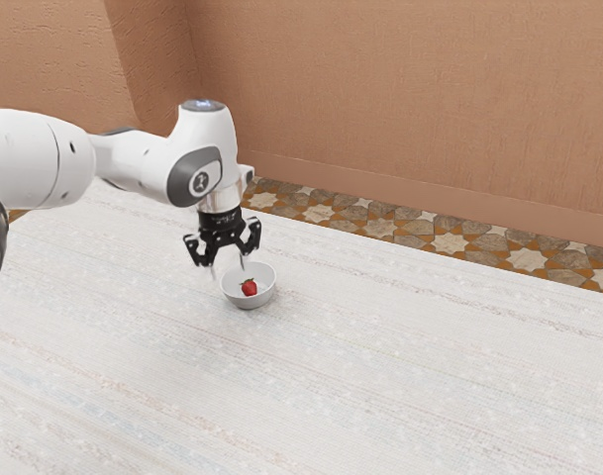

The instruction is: Take strawberry from the bowl

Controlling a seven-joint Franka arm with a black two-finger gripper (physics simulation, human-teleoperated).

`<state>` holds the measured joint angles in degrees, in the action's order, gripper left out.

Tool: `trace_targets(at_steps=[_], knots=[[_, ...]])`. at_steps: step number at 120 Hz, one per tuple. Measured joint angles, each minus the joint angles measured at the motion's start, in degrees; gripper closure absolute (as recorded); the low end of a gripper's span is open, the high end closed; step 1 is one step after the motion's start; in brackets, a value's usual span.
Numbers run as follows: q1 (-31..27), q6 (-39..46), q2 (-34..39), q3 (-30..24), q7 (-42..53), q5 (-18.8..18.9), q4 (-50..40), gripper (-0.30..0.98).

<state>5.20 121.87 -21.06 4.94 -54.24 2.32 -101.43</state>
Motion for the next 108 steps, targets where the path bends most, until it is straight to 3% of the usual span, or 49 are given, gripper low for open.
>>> trace_targets(at_steps=[82,108], knots=[[-1.1,6.7,-11.4,0.2,4.4,-0.5,9.1,0.34],[-1.9,7.1,-13.0,0.2,6.2,-2.7,9.9,0.34]])
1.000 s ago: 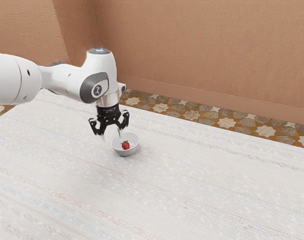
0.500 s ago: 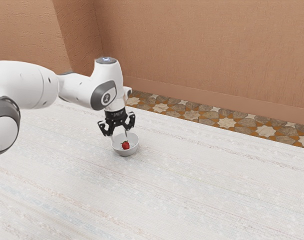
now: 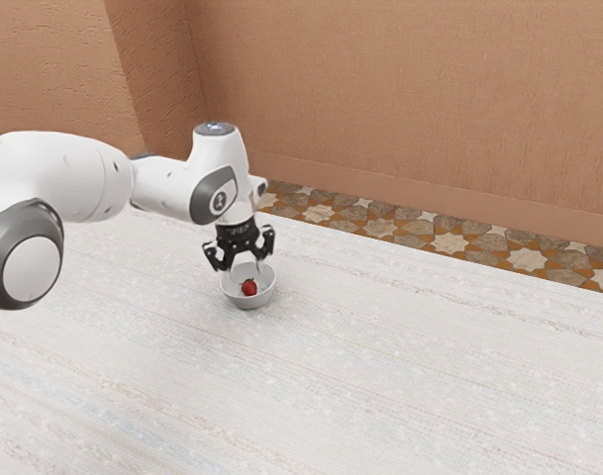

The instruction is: Take strawberry from the bowl

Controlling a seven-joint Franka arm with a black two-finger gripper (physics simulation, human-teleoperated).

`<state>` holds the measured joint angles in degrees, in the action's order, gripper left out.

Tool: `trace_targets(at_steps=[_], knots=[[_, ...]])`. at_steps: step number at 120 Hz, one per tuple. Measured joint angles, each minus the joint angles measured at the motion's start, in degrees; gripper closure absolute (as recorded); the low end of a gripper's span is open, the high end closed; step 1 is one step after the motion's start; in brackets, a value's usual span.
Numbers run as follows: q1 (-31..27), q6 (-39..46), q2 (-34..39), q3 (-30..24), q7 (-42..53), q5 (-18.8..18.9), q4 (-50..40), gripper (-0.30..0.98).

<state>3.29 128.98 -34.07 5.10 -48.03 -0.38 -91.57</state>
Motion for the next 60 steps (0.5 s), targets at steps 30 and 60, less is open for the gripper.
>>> trace_targets(at_steps=[30,60], knots=[[-0.8,0.4,-2.0,0.0,2.4,-1.5,2.1,0.34],[-0.8,0.6,-3.0,0.0,4.0,-2.8,2.2,0.34]])
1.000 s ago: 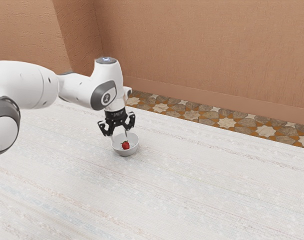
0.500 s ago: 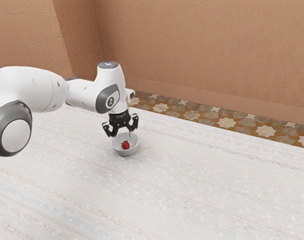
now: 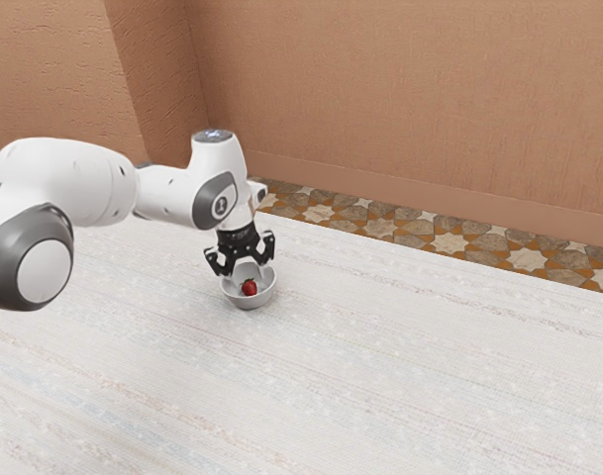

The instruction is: Take strawberry from the bowl

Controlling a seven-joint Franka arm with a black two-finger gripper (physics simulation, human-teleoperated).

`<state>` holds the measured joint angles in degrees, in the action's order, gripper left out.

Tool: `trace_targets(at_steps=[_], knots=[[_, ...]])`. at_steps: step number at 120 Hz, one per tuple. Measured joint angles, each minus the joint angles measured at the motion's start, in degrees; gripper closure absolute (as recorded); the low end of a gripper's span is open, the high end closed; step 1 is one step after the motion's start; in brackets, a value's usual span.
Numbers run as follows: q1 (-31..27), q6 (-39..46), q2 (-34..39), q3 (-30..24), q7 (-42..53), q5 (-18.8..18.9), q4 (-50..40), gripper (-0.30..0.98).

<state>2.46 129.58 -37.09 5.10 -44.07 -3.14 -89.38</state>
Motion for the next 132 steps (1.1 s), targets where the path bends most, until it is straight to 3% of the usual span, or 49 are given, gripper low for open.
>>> trace_targets(at_steps=[57,93,132], knots=[[0.0,1.3,-1.4,0.0,1.7,-0.5,0.1,0.34],[0.1,1.9,-1.1,0.0,2.2,-3.3,-0.3,0.47],[-0.1,2.0,-1.3,0.0,2.6,-3.9,-0.4,0.5]])
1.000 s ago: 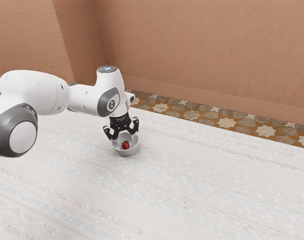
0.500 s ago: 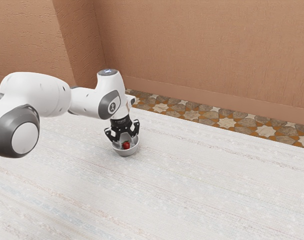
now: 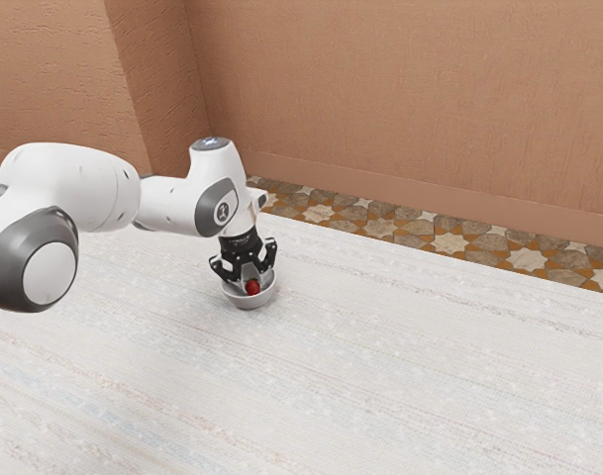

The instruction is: Take strawberry from the bowl

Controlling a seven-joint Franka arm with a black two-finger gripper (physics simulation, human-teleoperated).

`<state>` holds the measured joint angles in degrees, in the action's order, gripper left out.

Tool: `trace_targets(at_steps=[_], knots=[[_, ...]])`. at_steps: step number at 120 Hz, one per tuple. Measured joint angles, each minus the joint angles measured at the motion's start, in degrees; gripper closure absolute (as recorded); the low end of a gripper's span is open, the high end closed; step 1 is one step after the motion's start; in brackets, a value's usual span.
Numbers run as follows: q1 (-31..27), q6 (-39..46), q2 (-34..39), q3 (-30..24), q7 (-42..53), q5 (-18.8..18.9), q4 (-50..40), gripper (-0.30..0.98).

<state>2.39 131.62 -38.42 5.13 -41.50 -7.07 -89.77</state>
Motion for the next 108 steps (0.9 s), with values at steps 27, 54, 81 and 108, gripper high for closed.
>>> trace_targets(at_steps=[27,54,81,108], knots=[[0.0,0.1,0.0,0.0,0.4,-0.1,-0.2,0.54],[0.0,0.1,0.1,0.1,0.3,-1.0,-0.3,0.64],[1.9,-0.1,5.9,0.1,-0.2,-0.6,-3.7,0.69],[11.9,-0.2,15.5,0.0,-0.9,-0.3,-11.3,0.7]])
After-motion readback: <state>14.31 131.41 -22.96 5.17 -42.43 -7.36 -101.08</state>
